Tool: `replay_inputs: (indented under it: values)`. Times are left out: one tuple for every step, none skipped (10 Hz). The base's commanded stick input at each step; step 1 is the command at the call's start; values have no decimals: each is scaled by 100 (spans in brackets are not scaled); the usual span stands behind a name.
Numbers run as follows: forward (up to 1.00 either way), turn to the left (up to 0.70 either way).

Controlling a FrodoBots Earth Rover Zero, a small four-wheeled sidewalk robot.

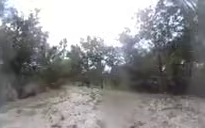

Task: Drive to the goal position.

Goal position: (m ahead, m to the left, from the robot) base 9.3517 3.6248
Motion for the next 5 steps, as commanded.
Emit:
replay_inputs:
  values:
    - [85, 0]
    - [85, 0]
    - [85, 0]
    - [85, 0]
    - [85, 0]
